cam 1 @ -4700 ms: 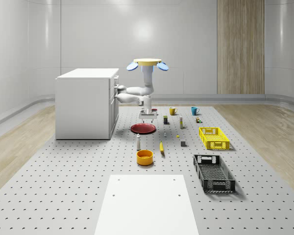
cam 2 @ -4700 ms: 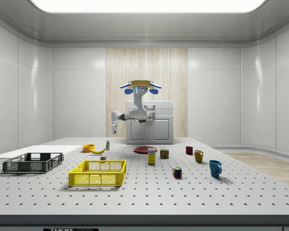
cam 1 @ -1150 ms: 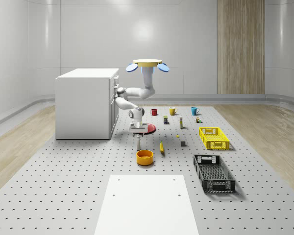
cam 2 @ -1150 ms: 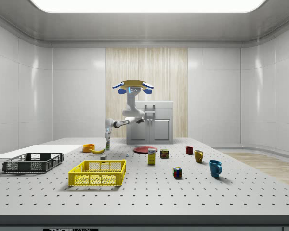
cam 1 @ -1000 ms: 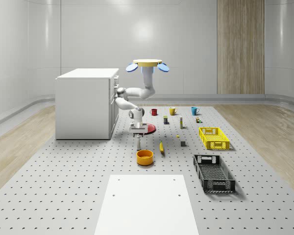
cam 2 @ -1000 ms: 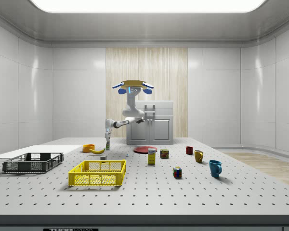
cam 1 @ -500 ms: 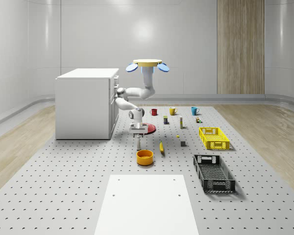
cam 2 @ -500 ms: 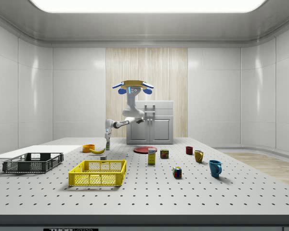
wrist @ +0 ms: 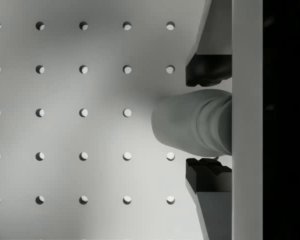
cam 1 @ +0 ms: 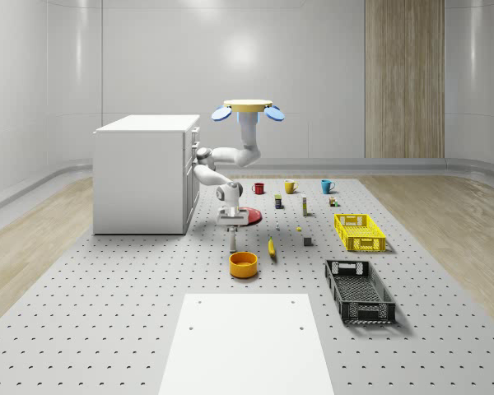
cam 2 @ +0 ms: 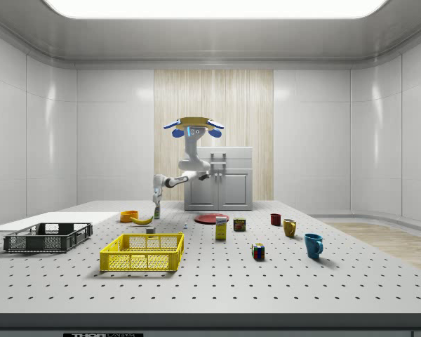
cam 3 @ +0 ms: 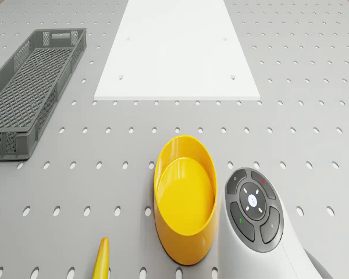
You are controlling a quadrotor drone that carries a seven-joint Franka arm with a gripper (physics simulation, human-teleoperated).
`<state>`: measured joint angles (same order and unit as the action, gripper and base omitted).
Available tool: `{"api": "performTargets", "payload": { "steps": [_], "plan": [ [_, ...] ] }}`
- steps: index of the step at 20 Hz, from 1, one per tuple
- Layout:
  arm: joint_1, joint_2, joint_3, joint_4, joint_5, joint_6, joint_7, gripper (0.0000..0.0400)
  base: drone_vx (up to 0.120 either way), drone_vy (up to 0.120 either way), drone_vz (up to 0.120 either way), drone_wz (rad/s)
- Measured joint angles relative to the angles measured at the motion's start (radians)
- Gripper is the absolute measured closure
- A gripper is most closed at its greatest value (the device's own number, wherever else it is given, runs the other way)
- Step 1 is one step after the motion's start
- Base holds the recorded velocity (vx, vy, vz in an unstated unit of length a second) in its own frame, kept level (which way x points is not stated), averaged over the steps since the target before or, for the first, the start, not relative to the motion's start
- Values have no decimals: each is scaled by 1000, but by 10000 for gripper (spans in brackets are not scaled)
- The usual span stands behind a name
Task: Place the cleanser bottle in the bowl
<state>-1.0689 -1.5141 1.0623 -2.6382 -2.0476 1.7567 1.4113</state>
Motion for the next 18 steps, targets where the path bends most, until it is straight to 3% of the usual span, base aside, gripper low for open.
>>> {"api": "performTargets", "payload": {
  "steps": [3, 11, 18],
  "plan": [
    [0, 1, -1, 0, -1, 0, 0, 245, 0, 0, 0, 0],
    [3, 2, 5, -4, -2, -7, 3, 245, 0, 0, 0, 0],
    [25, -8, 71, -41, 58, -42, -1, 246, 0, 0, 0, 0]
  ]
}}
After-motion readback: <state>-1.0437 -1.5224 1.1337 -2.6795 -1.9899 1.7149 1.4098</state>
